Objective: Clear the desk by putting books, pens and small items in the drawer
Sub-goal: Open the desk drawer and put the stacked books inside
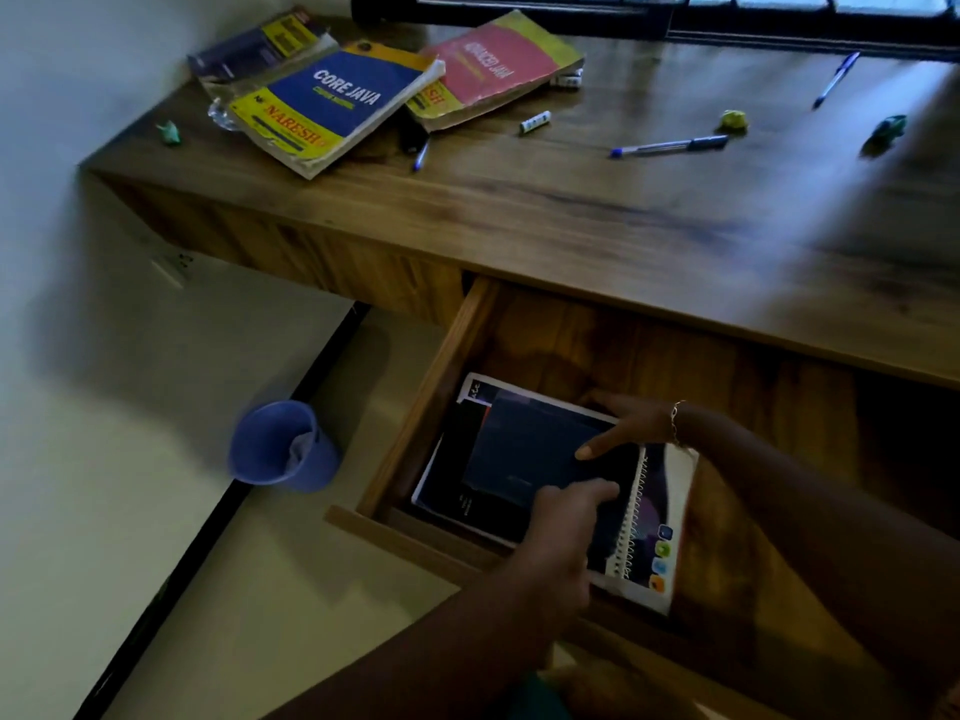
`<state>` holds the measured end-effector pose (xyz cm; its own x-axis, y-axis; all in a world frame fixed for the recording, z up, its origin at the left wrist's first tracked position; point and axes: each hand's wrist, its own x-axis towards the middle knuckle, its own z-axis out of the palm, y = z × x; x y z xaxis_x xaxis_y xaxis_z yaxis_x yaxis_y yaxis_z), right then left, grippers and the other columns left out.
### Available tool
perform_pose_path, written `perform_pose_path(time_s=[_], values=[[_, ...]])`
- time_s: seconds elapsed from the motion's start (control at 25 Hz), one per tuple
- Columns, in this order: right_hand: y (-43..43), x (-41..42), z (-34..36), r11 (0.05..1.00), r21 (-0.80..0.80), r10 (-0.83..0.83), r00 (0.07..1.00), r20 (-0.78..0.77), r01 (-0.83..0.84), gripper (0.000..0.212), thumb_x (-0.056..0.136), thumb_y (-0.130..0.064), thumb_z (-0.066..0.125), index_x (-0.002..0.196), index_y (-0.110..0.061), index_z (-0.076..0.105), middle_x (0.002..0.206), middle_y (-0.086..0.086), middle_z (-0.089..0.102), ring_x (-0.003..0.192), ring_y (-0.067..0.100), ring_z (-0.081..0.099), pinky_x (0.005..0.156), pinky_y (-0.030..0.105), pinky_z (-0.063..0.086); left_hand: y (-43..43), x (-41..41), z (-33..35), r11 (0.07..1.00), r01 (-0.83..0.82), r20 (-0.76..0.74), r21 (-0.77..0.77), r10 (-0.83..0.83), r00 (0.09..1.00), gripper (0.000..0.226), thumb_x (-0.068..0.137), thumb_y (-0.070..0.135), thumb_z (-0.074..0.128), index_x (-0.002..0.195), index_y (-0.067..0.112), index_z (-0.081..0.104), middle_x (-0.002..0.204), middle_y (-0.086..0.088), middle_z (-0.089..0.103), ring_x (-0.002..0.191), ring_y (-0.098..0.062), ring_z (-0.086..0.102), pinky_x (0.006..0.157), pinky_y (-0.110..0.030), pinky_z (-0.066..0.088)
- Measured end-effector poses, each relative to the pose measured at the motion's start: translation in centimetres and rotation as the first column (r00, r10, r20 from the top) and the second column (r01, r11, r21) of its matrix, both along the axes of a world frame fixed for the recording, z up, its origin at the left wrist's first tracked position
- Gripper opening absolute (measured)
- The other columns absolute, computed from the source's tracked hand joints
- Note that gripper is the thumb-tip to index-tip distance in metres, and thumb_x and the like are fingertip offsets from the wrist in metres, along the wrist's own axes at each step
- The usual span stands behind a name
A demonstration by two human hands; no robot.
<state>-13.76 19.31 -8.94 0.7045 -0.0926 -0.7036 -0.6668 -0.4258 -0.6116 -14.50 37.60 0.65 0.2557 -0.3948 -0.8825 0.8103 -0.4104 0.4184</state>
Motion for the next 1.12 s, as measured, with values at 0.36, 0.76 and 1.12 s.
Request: perform_pose_path(time_s=[0.36, 0.76, 1.12], values=[[2.3, -0.7, 0.5, 0.974, -0.214, 0.076, 0.997, 0.003, -0.074, 0.074, 0.077, -0.041, 0.067, 0.139, -0.022, 0.031, 0.140, 0.010, 0.039, 0.122, 0.025, 0.041, 0.093, 0.033, 0.039, 4.5, 4.8, -7.8, 0.303, 0.668, 0.642, 0.680, -0.687, -0.341, 0.113, 0.068, 0.083, 0.031, 0.147, 0.015, -0.015, 0.153, -0.003, -0.028, 0.135, -0.013, -0.032, 0.116, -0.040, -0.016], [6.8, -2.6, -0.4, 0.761, -0.614, 0.282, 0.959, 0.025, -0.208, 0.058, 0.090, -0.051, 0.041, 0.142, -0.030, 0.026, 0.152, 0.008, 0.017, 0.137, 0.033, 0.020, 0.108, 0.052, 0.028, 5.6, 4.3, -8.7, 0.305, 0.589, 0.610, 0.748, -0.665, -0.431, 0.111, 0.069, 0.083, 0.023, 0.148, 0.011, -0.007, 0.156, -0.004, -0.018, 0.142, -0.015, -0.022, 0.115, -0.041, -0.014], [10.5, -7.4, 1.1, 0.740, -0.670, 0.115, 0.992, 0.047, -0.054, 0.059, 0.096, -0.043, 0.032, 0.147, -0.024, 0.010, 0.155, 0.009, 0.011, 0.142, 0.033, 0.010, 0.110, 0.052, 0.026, 6.6, 2.7, -8.5, 0.249, 0.569, 0.618, 0.784, -0.404, -0.675, 0.119, 0.062, 0.090, 0.020, 0.148, 0.013, -0.008, 0.158, 0.000, -0.003, 0.143, -0.009, -0.013, 0.118, -0.036, -0.010]])
